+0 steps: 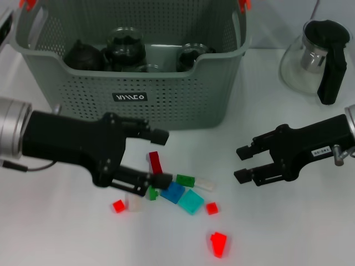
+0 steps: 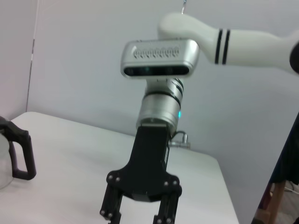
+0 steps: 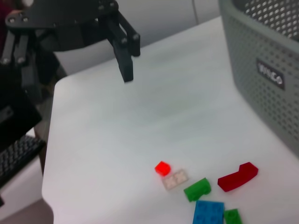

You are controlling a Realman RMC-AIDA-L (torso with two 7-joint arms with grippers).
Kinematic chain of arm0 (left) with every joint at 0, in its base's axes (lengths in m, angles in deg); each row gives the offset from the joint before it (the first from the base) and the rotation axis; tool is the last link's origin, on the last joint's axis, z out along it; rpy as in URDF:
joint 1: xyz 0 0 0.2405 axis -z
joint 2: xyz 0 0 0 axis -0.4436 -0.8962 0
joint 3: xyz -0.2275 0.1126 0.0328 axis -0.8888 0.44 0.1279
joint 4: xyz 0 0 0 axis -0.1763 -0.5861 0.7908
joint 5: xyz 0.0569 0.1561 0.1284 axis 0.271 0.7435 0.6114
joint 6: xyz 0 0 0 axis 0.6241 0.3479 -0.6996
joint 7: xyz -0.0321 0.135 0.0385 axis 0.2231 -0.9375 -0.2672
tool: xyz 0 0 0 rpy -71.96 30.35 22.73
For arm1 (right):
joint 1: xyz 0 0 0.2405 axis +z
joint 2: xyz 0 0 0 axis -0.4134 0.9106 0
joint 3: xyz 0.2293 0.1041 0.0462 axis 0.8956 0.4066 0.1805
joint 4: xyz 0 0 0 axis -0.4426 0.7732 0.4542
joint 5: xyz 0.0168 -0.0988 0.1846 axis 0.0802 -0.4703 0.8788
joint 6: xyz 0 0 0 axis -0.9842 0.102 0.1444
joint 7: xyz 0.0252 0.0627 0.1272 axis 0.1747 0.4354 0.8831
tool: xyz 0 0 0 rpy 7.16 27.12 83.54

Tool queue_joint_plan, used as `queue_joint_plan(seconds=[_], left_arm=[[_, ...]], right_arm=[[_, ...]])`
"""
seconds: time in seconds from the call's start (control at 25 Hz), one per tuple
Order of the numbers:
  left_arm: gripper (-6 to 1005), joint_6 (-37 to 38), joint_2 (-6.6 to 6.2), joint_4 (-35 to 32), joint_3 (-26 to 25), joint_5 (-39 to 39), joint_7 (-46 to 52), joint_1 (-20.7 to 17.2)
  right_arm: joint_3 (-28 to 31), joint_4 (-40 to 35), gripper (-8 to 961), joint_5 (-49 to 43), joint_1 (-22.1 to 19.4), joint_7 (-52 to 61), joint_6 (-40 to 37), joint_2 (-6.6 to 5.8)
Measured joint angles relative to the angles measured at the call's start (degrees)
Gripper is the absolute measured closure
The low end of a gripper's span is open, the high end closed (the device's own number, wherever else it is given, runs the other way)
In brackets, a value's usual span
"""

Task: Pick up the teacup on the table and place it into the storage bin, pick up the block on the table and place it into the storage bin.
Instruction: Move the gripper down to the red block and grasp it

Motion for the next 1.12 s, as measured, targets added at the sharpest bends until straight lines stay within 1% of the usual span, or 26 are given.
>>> queue_joint_plan(seconds=[0.12,0.28,0.4,0.48,0.56,0.68,0.88,1.12], left_arm=[[153,-0.88,-0.1,2.4,-0.57,0.87,-4.34,-1.09],[153,-2.61,-0.63,5.0,-2.48,2.18,-6.42,-1.12],[153,-3.81,-1.29,6.69,-3.34,3.21,-7.74,-0.74],[153,-4.51,-1.44,7.0,-3.64,4.33,-8.29,-0.7],[153,-5.44,-1.6,7.05,-4.2,6.08,-8.49,-0.59],[153,-5.69,-2.0,7.04,-5.45,7.79,-8.54,-0.42],[153,-5.25,-2.46,6.82,-6.25,8.48,-8.64,-0.72],[153,-5.21,-2.57,7.04,-6.83,8.59,-9.11,-0.86]], right_arm=[[-0.24,-0.28,347,-2.35,1.64,0.6,-1.04,0.41],[-2.01,-1.44,346,-5.53,4.53,3.34,-3.3,1.37],[-5.16,-4.93,346,-9.15,6.09,7.0,-4.7,2.82],[-7.21,-7.86,346,-11.66,6.82,8.94,-6.01,4.02],[-8.74,-9.51,346,-13.21,7.52,10.58,-6.98,4.73],[-12.12,-9.77,346,-13.7,8.99,13.75,-7.78,4.98],[-19.9,-8.97,346,-13.4,11.18,19.81,-7.64,5.27],[-27.49,-5.48,347,-10.39,13.64,25.23,-5.08,5.65]])
